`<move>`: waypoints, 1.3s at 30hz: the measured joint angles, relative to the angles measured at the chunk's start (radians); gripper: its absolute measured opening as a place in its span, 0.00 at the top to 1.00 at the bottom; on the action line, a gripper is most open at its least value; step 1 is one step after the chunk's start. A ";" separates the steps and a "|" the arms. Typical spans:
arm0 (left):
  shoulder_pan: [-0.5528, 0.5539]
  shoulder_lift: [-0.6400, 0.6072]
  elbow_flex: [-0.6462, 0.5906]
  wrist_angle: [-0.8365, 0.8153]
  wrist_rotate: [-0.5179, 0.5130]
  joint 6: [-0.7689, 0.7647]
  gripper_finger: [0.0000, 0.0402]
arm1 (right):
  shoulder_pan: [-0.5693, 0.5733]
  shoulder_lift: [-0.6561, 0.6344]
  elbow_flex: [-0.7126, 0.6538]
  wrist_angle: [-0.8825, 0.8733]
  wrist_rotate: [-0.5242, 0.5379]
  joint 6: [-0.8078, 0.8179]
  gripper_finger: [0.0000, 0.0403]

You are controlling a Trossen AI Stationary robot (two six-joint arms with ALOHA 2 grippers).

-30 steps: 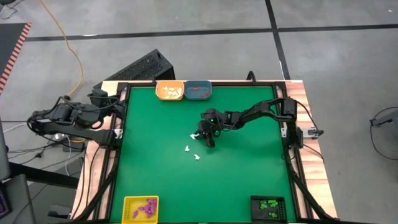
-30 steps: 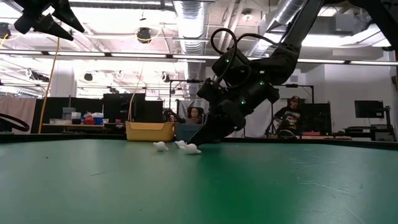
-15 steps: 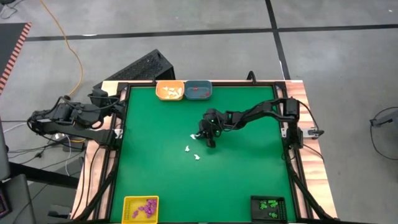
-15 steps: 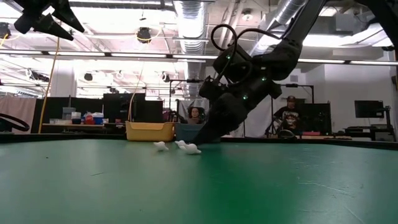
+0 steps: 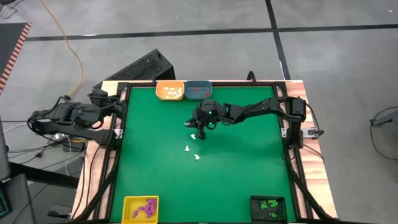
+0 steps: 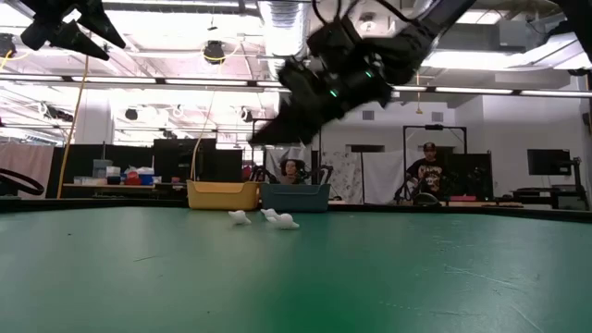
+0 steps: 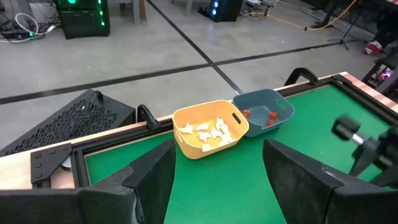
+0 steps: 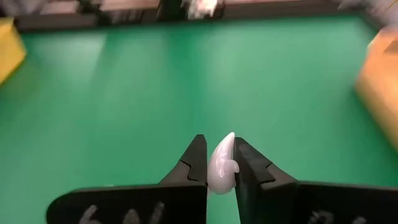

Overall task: Sort Halloween decoration
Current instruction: Put the white ghost into the orange bin

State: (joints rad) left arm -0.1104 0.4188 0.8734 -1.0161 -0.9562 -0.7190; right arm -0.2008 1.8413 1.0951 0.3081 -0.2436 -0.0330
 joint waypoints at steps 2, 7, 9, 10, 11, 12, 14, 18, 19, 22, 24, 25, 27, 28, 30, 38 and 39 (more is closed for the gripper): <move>0.000 0.000 0.000 0.000 0.000 0.000 0.42 | -0.006 0.008 0.058 0.002 0.038 0.000 0.89; 0.000 0.000 0.000 0.000 -0.001 -0.001 0.42 | -0.040 0.013 0.176 -0.014 0.124 -0.025 0.89; 0.000 0.000 0.000 0.000 -0.011 -0.001 0.42 | -0.058 0.013 0.213 -0.014 0.169 -0.032 0.89; 0.000 0.000 0.000 0.001 -0.016 -0.001 0.42 | -0.069 0.013 0.231 -0.016 0.184 -0.033 0.89; 0.000 0.000 0.000 0.000 -0.021 -0.002 0.42 | -0.079 0.013 0.248 -0.018 0.193 -0.032 0.89; 0.000 0.000 0.000 0.001 -0.025 -0.002 0.42 | -0.090 0.013 0.265 -0.019 0.199 -0.027 0.89; 0.000 0.000 0.000 0.001 -0.027 -0.002 0.42 | -0.112 0.027 0.304 -0.010 0.225 -0.012 0.89; 0.000 0.000 0.000 0.001 -0.028 -0.002 0.42 | -0.160 0.097 0.397 -0.016 0.248 0.054 0.89; 0.000 0.000 0.000 0.001 -0.028 -0.003 0.42 | -0.169 0.119 0.421 -0.013 0.248 0.070 0.89; 0.000 0.000 0.000 0.002 -0.029 -0.003 0.42 | -0.189 0.203 0.505 -0.019 0.249 0.094 0.89; 0.000 0.000 0.000 0.002 -0.034 -0.004 0.42 | -0.199 0.252 0.562 -0.051 0.249 0.096 0.89; 0.000 0.000 0.000 0.003 -0.035 -0.004 0.42 | -0.204 0.278 0.595 -0.050 0.249 0.100 0.89; 0.000 0.000 0.000 0.002 -0.043 -0.004 0.42 | -0.210 0.327 0.655 -0.088 0.248 0.121 0.89; 0.000 0.000 0.000 0.003 -0.046 -0.003 0.42 | -0.216 0.348 0.685 -0.104 0.247 0.135 0.89; 0.000 0.000 0.000 0.002 -0.046 -0.001 0.42 | -0.227 0.394 0.744 -0.155 0.247 0.146 0.89; 0.000 0.000 0.000 -0.001 -0.047 0.003 0.42 | -0.252 0.498 0.885 -0.331 0.267 0.239 0.89; 0.000 0.000 0.000 -0.001 -0.048 0.003 0.42 | -0.253 0.499 0.883 -0.361 0.273 0.253 0.89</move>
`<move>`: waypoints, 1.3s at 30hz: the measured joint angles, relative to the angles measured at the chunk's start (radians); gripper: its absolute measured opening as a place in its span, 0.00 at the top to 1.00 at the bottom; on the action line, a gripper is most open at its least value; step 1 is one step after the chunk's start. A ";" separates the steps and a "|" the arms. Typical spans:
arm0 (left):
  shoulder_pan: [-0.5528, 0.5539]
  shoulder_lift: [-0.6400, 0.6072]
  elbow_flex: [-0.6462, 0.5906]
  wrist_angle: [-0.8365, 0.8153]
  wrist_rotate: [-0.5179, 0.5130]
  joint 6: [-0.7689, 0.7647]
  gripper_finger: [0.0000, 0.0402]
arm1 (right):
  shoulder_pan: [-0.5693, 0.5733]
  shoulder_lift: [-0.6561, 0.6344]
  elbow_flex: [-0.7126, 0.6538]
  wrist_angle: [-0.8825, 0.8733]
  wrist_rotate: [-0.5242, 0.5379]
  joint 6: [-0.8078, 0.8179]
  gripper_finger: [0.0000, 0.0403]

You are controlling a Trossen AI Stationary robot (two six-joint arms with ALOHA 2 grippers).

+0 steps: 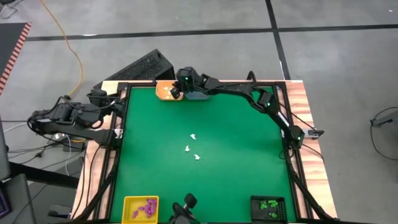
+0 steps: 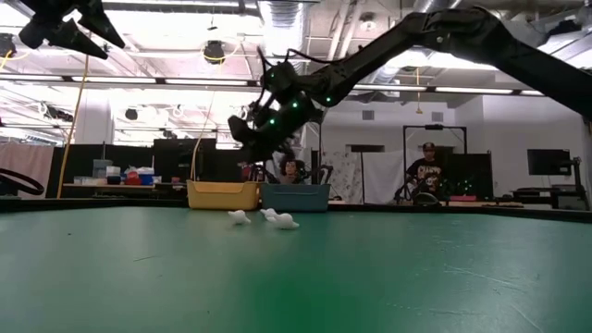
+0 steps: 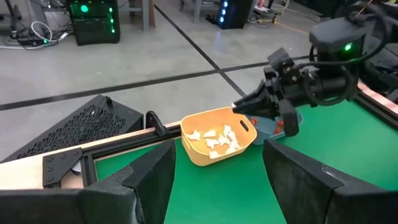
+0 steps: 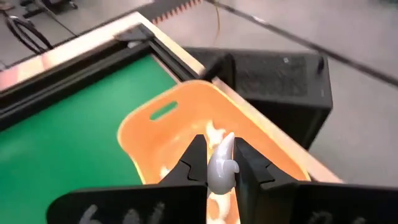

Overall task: Sort Halloween decoration
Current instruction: Put the white ghost into the orange bin

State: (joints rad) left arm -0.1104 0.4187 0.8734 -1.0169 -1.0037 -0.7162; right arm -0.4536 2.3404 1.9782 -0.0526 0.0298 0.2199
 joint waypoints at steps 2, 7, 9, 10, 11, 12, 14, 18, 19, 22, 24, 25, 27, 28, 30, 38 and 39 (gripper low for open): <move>0.000 0.000 0.000 -0.003 -0.002 0.000 0.42 | -0.004 0.003 -0.001 -0.029 0.004 0.030 0.89; 0.000 0.000 0.000 -0.004 -0.006 0.000 0.42 | -0.008 0.007 -0.001 -0.086 0.007 0.045 0.89; 0.000 0.000 0.000 -0.005 -0.007 0.000 0.42 | -0.008 0.007 -0.001 -0.093 0.004 0.045 0.89; 0.000 0.000 0.000 -0.004 -0.006 0.000 0.42 | -0.008 0.007 -0.001 -0.092 0.004 0.045 0.89; 0.000 0.000 0.000 -0.005 -0.006 0.000 0.42 | -0.007 0.007 -0.001 -0.090 0.004 0.045 0.88; 0.000 0.000 0.000 -0.005 -0.006 0.000 0.42 | -0.007 0.007 -0.001 -0.087 0.003 0.045 0.87; 0.000 0.000 0.000 -0.005 -0.006 0.000 0.42 | -0.006 0.007 -0.001 -0.085 0.001 0.045 0.84; 0.000 0.000 0.000 -0.005 -0.006 0.000 0.42 | -0.007 0.007 -0.001 -0.085 0.001 0.045 0.76; 0.000 0.000 0.000 -0.005 -0.006 0.000 0.42 | -0.007 0.007 -0.001 -0.084 0.000 0.045 0.75; 0.000 0.000 0.000 -0.005 -0.006 0.000 0.42 | -0.009 0.007 -0.001 -0.082 -0.001 0.044 0.69; 0.000 0.000 0.000 -0.005 -0.006 -0.001 0.42 | -0.011 0.007 0.011 -0.101 -0.018 0.044 0.66; 0.000 0.000 0.000 -0.005 -0.006 -0.001 0.42 | -0.012 0.007 0.020 -0.113 -0.042 0.044 0.65; 0.000 0.000 0.000 -0.005 -0.005 -0.001 0.42 | -0.015 0.003 0.044 -0.129 -0.112 0.030 0.62; 0.000 0.000 0.000 -0.005 -0.005 -0.001 0.42 | -0.016 -0.008 0.052 -0.150 -0.150 0.015 0.62; 0.000 0.000 0.000 -0.005 -0.005 -0.001 0.42 | -0.021 -0.040 0.077 -0.189 -0.207 -0.026 0.61; 0.000 0.000 0.000 -0.006 0.002 0.016 0.42 | -0.020 -0.394 0.097 -0.657 -0.191 -0.353 0.66; 0.000 0.000 0.000 -0.006 0.002 0.016 0.42 | -0.019 -0.436 0.094 -0.734 -0.169 -0.375 0.67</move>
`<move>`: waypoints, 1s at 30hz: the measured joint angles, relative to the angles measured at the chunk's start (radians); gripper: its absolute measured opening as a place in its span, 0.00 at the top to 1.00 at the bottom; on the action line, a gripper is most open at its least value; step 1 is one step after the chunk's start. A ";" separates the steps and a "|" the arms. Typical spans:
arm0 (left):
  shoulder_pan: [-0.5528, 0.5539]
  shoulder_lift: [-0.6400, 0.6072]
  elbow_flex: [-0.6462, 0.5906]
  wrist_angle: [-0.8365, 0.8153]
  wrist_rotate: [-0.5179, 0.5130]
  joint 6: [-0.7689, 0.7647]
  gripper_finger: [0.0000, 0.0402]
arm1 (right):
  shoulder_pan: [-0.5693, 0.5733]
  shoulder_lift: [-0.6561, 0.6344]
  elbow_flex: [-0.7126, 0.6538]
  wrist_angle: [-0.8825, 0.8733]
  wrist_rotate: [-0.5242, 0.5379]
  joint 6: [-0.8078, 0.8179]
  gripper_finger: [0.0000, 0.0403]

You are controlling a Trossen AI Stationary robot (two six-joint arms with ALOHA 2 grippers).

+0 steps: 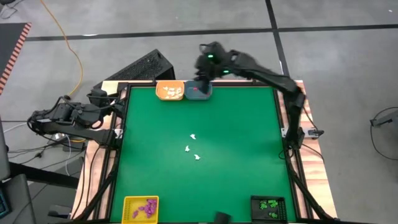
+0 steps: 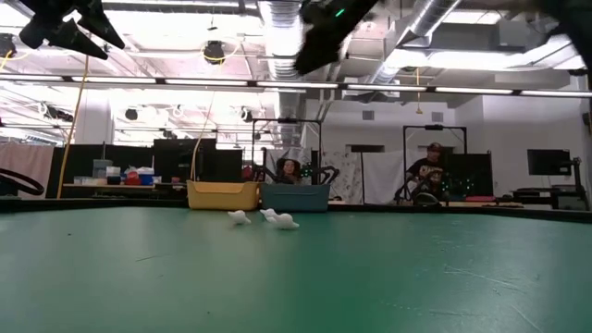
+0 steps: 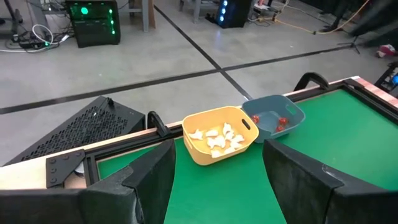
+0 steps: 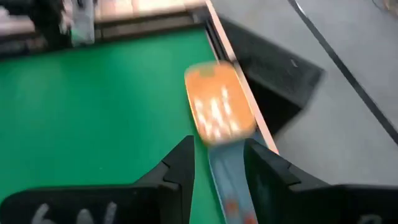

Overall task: Sort Halloween decoration
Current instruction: Put the white ghost into the orange bin

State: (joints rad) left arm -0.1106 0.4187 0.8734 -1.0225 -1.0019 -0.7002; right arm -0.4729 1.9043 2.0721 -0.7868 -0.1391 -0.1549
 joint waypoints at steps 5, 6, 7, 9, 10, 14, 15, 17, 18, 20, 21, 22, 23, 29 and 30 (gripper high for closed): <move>0.000 0.000 0.000 -0.001 -0.001 0.000 0.42 | 0.001 -0.222 -0.076 -0.282 0.054 0.033 0.70; 0.000 0.000 0.000 0.000 -0.001 0.000 0.42 | 0.003 -0.266 -0.110 -0.316 0.070 0.056 0.70; 0.000 0.000 0.000 -0.001 -0.001 0.000 0.42 | 0.013 -0.312 -0.152 -0.346 0.091 0.082 0.70; 0.000 0.000 0.000 0.000 -0.001 0.000 0.42 | 0.040 -0.403 -0.264 -0.346 0.140 0.145 0.71; 0.000 0.000 0.000 -0.001 0.000 0.000 0.42 | 0.060 -0.449 -0.327 -0.328 0.163 0.184 0.71; 0.000 0.000 0.000 -0.001 0.001 -0.001 0.42 | 0.180 -0.629 -0.609 -0.187 0.274 0.369 0.71; 0.000 0.000 0.000 -0.001 0.001 -0.001 0.42 | 0.217 -0.664 -0.677 -0.145 0.302 0.419 0.71; 0.000 0.000 0.000 -0.001 0.001 -0.001 0.42 | 0.297 -0.721 -0.805 -0.050 0.377 0.518 0.71; 0.000 0.000 0.000 -0.001 0.002 -0.001 0.42 | 0.337 -0.737 -0.864 -0.002 0.421 0.564 0.71; 0.000 0.000 0.000 -0.001 0.003 -0.002 0.42 | 0.420 -0.760 -0.967 0.099 0.494 0.642 0.71; 0.000 0.000 0.000 -0.001 0.003 -0.002 0.42 | 0.459 -0.761 -1.009 0.152 0.527 0.675 0.71; 0.000 0.000 0.000 -0.001 0.003 -0.002 0.42 | 0.498 -0.756 -1.045 0.204 0.556 0.702 0.71; 0.000 0.000 0.000 -0.001 0.003 -0.003 0.42 | 0.534 -0.747 -1.075 0.253 0.583 0.720 0.71; 0.000 0.000 0.000 -0.001 0.004 -0.003 0.42 | 0.689 -0.595 -1.131 0.459 0.766 0.757 0.71; 0.000 0.000 0.000 -0.001 0.005 -0.003 0.42 | 0.708 -0.563 -1.131 0.497 0.790 0.757 0.71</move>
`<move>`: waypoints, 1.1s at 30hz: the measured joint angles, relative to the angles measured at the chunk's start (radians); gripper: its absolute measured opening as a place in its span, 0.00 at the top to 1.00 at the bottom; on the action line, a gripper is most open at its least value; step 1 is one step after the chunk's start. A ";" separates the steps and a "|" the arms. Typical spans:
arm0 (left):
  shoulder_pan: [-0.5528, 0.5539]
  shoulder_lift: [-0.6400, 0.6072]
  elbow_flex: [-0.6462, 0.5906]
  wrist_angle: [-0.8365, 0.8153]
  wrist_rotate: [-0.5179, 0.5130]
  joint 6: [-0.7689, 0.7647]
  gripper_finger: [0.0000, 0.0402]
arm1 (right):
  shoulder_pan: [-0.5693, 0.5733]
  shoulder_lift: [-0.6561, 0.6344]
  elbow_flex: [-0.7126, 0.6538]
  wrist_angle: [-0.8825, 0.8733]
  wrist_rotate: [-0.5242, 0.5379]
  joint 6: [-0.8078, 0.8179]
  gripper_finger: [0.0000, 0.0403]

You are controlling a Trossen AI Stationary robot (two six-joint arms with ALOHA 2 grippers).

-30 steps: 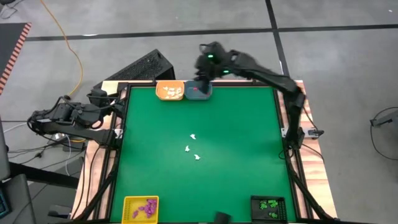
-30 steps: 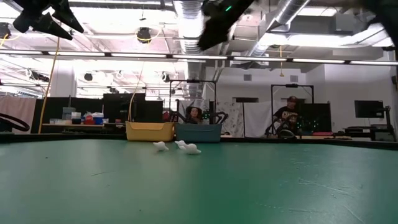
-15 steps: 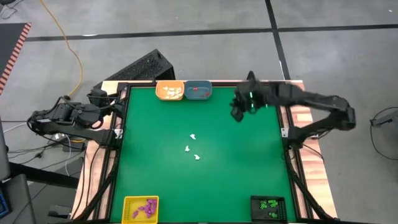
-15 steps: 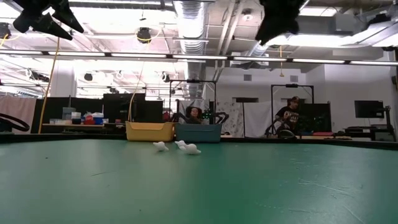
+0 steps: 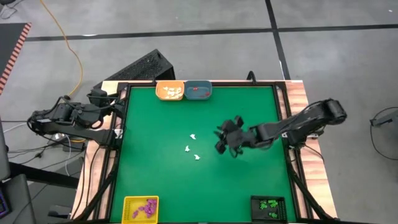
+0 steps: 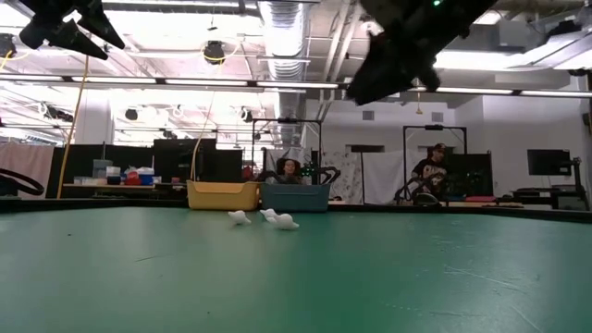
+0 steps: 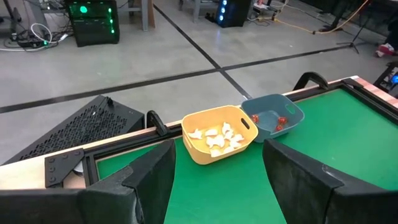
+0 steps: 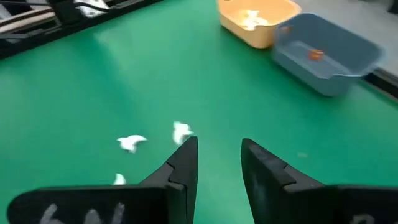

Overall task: Sort Halloween decoration
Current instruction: Put the white ghost into the orange bin

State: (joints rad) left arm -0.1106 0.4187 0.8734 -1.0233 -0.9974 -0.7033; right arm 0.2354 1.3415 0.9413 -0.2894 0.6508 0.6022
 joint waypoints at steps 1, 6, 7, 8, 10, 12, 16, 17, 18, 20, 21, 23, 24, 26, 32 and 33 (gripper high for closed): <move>0.000 0.000 0.000 0.000 0.000 0.000 0.42 | 0.014 0.034 0.000 0.041 0.016 0.000 0.71; 0.000 0.000 0.000 0.000 0.006 0.000 0.42 | 0.053 0.206 0.000 0.270 0.049 -0.005 0.71; 0.000 0.000 0.000 0.000 0.006 0.000 0.42 | 0.053 0.236 0.000 0.314 0.057 -0.003 0.71; 0.000 0.000 0.000 0.000 0.006 0.000 0.42 | 0.051 0.266 0.000 0.355 0.061 0.000 0.71; 0.000 0.000 0.000 -0.007 0.006 0.002 0.42 | 0.041 0.321 0.000 0.437 0.063 0.000 0.71; 0.000 0.000 0.000 -0.016 0.006 0.002 0.42 | 0.025 0.369 0.000 0.518 0.063 0.000 0.71; 0.000 0.000 0.000 -0.035 0.005 0.003 0.42 | -0.014 0.446 0.009 0.629 0.063 -0.012 0.70; 0.000 0.000 0.000 -0.042 0.005 0.002 0.42 | -0.024 0.461 0.015 0.633 0.058 -0.010 0.70; 0.000 0.000 0.000 -0.045 0.005 0.002 0.42 | -0.034 0.473 0.020 0.629 0.053 -0.005 0.69; 0.000 0.000 0.000 -0.045 0.001 0.003 0.42 | -0.054 0.494 0.034 0.633 0.031 0.000 0.66; 0.000 0.000 0.000 -0.046 0.001 0.003 0.42 | -0.063 0.498 0.036 0.632 0.016 0.000 0.64; 0.000 0.000 0.000 -0.047 -0.003 0.003 0.42 | -0.081 0.498 0.036 0.624 0.001 -0.005 0.59; 0.000 0.000 0.000 -0.051 -0.003 0.003 0.42 | -0.089 0.498 0.038 0.616 0.001 -0.005 0.57; 0.000 0.000 0.000 -0.058 -0.004 0.003 0.42 | -0.101 0.497 0.038 0.596 0.002 -0.009 0.51; 0.000 0.000 0.000 -0.071 -0.004 0.002 0.42 | -0.131 0.523 0.039 0.641 -0.031 -0.047 0.40; 0.000 0.000 0.000 -0.071 -0.004 0.002 0.42 | -0.132 0.534 0.038 0.653 -0.038 -0.068 0.39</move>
State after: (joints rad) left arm -0.1104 0.4187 0.8734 -1.0943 -1.0016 -0.7013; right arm 0.1033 1.8757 0.9795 0.3639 0.6125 0.5340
